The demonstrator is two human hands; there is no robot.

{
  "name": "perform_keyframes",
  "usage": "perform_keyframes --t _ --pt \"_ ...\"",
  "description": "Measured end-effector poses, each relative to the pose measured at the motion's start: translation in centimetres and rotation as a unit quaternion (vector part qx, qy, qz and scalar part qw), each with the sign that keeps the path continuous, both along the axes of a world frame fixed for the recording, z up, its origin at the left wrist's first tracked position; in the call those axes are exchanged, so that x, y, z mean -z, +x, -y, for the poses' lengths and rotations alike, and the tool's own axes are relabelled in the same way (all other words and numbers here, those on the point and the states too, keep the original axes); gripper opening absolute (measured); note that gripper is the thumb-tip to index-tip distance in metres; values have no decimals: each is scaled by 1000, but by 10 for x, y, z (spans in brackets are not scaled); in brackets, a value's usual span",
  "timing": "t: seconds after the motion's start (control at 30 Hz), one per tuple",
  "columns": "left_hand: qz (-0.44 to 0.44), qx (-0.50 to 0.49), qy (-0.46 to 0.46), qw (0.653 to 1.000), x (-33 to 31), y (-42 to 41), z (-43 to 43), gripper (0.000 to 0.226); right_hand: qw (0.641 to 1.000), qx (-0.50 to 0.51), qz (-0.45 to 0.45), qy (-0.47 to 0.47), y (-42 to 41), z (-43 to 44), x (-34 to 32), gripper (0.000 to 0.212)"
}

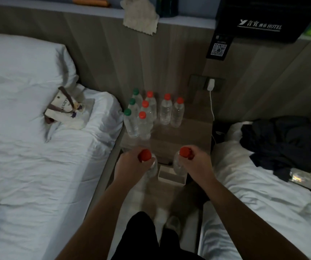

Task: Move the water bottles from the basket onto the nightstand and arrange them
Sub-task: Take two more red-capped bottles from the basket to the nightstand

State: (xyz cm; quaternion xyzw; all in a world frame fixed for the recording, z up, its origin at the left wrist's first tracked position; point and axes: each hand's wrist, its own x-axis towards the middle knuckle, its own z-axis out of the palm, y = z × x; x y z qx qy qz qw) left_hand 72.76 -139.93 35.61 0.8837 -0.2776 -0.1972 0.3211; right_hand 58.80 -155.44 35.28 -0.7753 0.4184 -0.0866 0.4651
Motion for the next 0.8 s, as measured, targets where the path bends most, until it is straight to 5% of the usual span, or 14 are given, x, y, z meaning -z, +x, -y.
perform_keyframes --t 0.23,0.47,0.8 --pt "118 135 82 980 9 51 88 26 999 5 -33 25 36 55 20 15" --pt "213 287 190 914 32 125 170 33 993 50 -102 19 97 97 37 11" --pt "225 358 201 884 73 188 232 43 982 117 -137 59 172 140 72 16"
